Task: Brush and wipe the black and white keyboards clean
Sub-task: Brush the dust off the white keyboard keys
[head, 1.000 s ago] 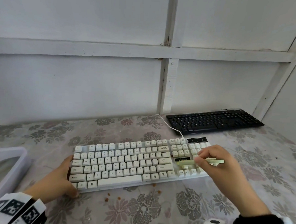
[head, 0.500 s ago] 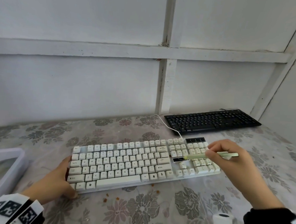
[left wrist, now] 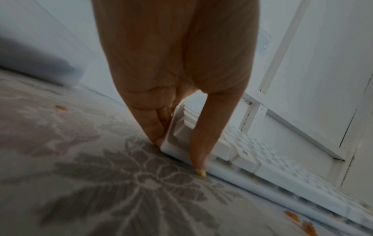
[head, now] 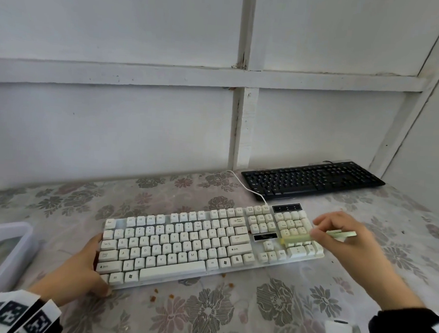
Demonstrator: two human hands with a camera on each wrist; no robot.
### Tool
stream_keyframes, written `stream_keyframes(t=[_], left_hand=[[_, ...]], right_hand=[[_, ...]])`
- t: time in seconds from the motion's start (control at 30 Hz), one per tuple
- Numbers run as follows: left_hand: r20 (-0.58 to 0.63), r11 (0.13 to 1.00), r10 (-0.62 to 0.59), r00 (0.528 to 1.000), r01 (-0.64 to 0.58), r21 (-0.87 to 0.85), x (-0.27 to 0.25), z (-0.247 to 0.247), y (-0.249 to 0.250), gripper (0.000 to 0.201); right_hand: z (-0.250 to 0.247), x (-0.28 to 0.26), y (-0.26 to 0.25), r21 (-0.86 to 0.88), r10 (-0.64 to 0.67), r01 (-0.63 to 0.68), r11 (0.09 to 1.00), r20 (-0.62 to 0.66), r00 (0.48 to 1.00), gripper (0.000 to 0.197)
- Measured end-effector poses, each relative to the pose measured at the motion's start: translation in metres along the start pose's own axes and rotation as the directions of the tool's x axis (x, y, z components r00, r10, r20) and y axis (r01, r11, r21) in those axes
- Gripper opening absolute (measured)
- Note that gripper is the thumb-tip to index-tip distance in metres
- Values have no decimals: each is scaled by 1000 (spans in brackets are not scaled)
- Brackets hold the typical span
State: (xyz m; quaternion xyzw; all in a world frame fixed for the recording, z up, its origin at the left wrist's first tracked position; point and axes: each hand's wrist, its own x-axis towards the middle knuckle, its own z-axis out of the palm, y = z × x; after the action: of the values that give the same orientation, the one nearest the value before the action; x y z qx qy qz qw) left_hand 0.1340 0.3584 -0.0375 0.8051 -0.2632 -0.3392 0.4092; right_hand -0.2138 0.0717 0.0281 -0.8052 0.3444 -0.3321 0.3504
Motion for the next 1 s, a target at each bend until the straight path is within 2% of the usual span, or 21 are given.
stream_keyframes(t=[0.07,0.17,0.27,0.33,0.43,0.5,0.57,0.63,0.7,0.77,0.83,1.0], left_hand=[[1,1000,-11,1000,11,8,-1,0,1,115],[-4,1000,-6,1000,6,28,-3,1,2,113],[-9,1000,5,1000,-5,17,-3,1,2,113],[-8,1000,11,1000,-11,15,-4,1,2,116],[-2,1000,14,1000,-14,28,-7,3,6,116],[2,999,8,1000,-8,49,-7,3,9,113],[6,997,-2,1000,1,71,-6,4,10,113],[0,997,-3,1000,3,79,-6,3,8,115],[-2,997,-5,1000,5,73,-7,2,7,115],[0,997,-2,1000,2,76,-7,2,7,115],[8,997,22,1000,-23,75,-6,1,5,116],[15,996,81,997,-81,29,-1,-2,-3,111]], right_hand=[[-4,3,10,-17,38,-39,999,-79,996,22],[-7,7,15,-168,9,-41,985,-188,982,22],[-6,4,2,-45,-6,1,999,-126,992,23],[-6,4,3,-1,16,-16,1000,-105,994,28],[-4,5,13,-196,62,-116,974,-259,964,22],[-2,2,5,-220,47,-119,968,-310,950,16],[8,-6,-20,-103,0,-26,994,-246,969,23],[34,-20,-52,19,-52,54,998,-99,994,17],[69,-36,-73,45,-101,99,994,58,993,16],[107,-50,-84,39,-145,140,989,194,970,37],[139,-59,-98,35,-169,166,986,280,945,48],[181,-66,-134,-67,-163,207,976,405,900,58]])
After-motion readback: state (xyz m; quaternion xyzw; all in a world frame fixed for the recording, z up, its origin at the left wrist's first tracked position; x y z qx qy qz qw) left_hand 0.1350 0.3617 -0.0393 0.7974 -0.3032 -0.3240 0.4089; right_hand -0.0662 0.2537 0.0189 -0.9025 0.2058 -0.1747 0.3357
